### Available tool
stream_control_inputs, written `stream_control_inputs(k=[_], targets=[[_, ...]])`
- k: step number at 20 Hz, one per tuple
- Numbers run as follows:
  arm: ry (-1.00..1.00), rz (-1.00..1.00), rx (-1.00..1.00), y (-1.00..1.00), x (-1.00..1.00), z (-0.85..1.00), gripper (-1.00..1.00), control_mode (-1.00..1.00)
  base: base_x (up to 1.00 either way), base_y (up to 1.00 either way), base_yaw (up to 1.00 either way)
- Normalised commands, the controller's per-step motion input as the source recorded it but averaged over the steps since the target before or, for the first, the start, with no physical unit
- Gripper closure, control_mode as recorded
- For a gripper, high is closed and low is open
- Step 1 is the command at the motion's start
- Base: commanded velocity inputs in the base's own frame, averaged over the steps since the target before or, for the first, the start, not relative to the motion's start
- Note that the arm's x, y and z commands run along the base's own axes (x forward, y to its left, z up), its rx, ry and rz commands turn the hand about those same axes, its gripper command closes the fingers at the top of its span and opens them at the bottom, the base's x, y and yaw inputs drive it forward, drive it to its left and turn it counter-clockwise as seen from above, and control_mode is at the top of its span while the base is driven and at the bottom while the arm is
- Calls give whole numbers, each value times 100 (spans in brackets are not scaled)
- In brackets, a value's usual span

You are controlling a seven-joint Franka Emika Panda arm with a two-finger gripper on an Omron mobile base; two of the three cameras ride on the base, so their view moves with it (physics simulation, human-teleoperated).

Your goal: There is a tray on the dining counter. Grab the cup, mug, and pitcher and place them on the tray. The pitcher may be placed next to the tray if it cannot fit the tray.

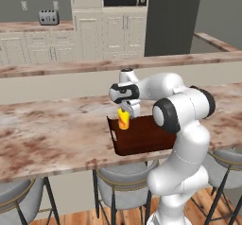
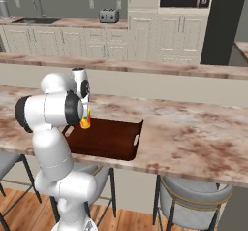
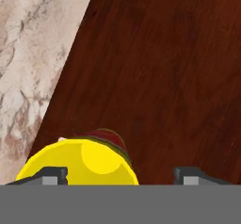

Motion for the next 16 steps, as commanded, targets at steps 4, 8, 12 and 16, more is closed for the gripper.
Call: stream_control_inputs(k=[4, 8, 12, 16], targets=[[0, 0, 0, 0, 0, 0, -100, -100, 0, 0, 0], [0, 0, 0, 0, 0, 0, -100, -100, 0, 0, 0], [0, 1, 0, 0, -9, 1, -100, -100, 0, 0, 0], [0, 8, 0, -3, -28, 24, -100, -100, 0, 0, 0]])
